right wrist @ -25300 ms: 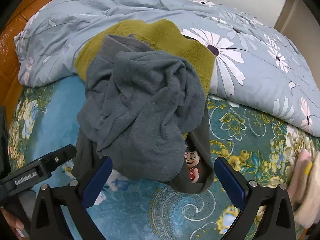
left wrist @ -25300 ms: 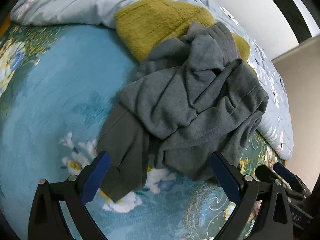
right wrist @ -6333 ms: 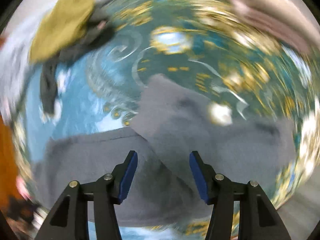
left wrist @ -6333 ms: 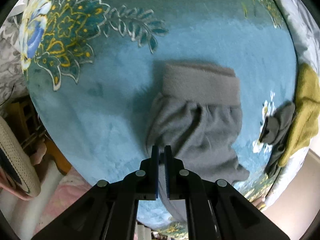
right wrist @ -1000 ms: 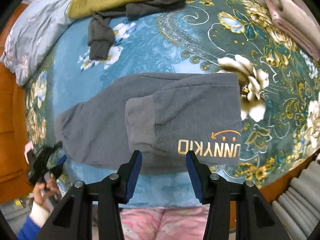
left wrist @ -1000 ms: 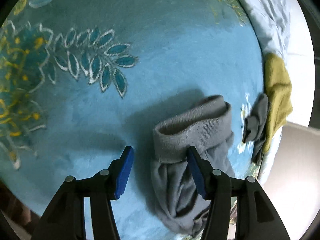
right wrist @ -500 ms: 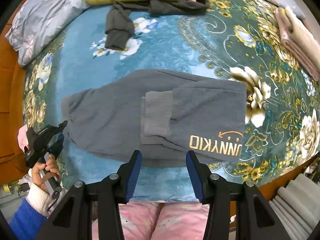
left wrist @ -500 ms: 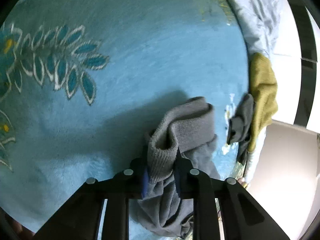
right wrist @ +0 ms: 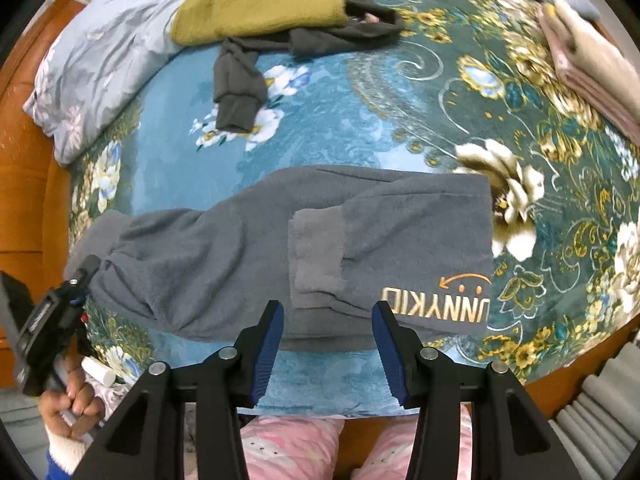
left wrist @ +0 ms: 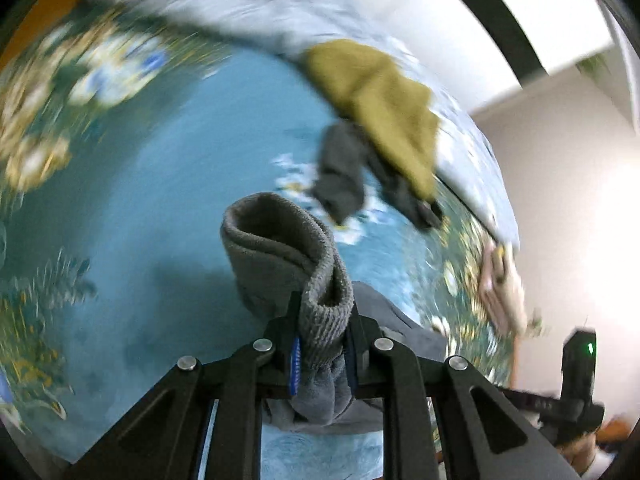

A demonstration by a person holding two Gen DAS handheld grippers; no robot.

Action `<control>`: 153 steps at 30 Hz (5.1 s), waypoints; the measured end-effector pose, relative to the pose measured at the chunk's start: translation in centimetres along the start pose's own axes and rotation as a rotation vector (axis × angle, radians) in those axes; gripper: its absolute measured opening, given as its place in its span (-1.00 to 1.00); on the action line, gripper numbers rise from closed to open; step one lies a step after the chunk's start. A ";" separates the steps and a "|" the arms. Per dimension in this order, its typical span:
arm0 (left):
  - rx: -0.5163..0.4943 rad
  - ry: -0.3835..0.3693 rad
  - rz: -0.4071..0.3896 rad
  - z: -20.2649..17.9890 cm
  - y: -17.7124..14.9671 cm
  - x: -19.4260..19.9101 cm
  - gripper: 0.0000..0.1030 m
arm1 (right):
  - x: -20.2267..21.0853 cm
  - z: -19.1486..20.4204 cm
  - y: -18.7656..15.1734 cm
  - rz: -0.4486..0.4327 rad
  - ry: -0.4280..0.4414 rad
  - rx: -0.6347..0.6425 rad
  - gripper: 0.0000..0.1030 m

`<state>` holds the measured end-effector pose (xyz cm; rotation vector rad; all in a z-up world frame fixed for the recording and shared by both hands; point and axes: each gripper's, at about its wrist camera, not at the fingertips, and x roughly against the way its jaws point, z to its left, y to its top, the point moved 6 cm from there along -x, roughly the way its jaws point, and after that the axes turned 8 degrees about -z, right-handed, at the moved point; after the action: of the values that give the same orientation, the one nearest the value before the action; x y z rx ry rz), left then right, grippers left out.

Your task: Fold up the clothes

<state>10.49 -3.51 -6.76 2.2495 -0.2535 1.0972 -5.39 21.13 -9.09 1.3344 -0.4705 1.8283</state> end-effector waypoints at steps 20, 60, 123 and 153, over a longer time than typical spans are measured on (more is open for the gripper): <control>-0.476 0.203 0.305 -27.1 -16.0 -15.3 -0.64 | 1.3 -22.4 -1.9 -0.055 0.116 -0.252 -0.02; 0.173 0.497 0.353 -7.6 -13.1 -5.8 -0.14 | -8.1 -11.6 3.6 0.037 0.440 -0.010 -0.84; 0.031 0.154 0.546 -3.5 -12.4 -19.7 0.49 | -14.5 -20.7 -2.8 0.058 0.426 -0.392 0.34; 0.134 0.207 0.254 -12.0 -8.7 -4.5 -0.79 | 2.6 -13.9 -0.3 -0.055 0.511 -0.138 -0.44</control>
<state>3.45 10.25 -8.50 2.2403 -0.3971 1.5104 -14.01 31.99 -11.93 0.7394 -0.2746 1.9610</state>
